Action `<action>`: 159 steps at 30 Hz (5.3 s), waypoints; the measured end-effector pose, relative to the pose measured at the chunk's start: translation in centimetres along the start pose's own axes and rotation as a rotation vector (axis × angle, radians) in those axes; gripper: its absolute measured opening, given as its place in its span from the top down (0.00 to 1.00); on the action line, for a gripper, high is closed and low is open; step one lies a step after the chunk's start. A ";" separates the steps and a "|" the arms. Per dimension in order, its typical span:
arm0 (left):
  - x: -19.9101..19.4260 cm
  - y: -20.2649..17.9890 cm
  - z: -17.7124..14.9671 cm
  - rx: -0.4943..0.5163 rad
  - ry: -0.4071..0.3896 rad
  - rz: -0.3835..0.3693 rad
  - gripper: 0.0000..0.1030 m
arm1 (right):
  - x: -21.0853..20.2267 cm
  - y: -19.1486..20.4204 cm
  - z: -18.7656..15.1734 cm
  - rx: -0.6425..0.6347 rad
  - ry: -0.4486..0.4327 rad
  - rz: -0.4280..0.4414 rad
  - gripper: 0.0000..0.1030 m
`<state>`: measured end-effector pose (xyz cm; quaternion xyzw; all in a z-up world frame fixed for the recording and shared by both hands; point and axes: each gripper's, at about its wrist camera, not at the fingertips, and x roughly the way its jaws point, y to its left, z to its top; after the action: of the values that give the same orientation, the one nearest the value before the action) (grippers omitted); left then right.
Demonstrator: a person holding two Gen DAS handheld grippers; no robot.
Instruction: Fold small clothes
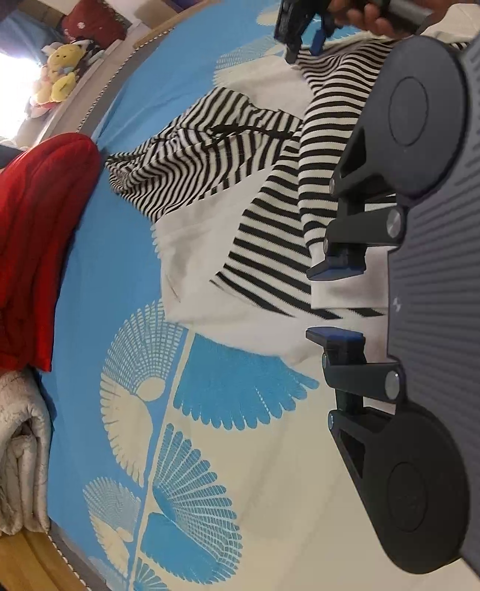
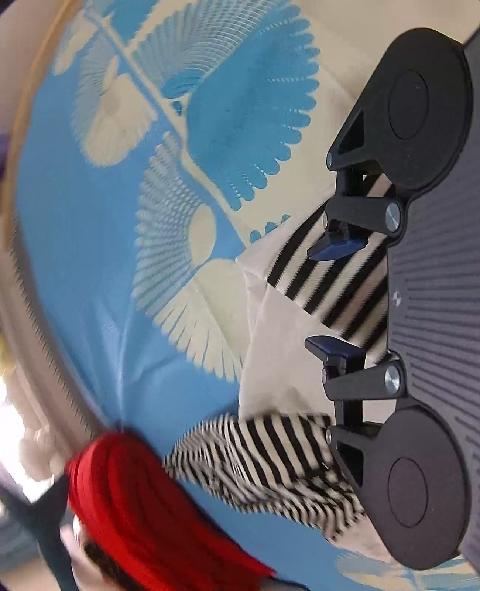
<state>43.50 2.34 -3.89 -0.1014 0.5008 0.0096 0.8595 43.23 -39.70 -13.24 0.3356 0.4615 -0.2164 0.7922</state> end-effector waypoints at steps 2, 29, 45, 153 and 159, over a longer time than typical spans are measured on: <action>-0.2 0.3 0.2 -0.009 -0.005 -0.003 0.71 | 1.5 0.8 0.3 0.004 0.026 -0.058 0.54; 1.2 -0.5 -2.3 0.130 0.116 -0.167 0.65 | -7.4 -7.7 -6.8 -0.100 0.122 -0.108 0.59; -9.9 -0.1 -10.0 0.287 -0.007 -0.075 0.62 | -27.0 -10.6 -15.4 -0.270 -0.102 0.049 0.51; 21.0 -20.4 27.0 0.220 -0.195 0.021 0.63 | -12.7 -6.0 -3.7 -0.317 -0.123 -0.156 0.83; 24.1 -22.6 27.8 0.297 -0.156 0.046 0.63 | -11.6 -5.8 -4.1 -0.312 -0.093 -0.163 0.83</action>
<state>82.07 -16.71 -7.71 0.0395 0.4305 -0.0370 0.9010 31.48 -40.23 -6.41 0.1597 0.4779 -0.2210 0.8351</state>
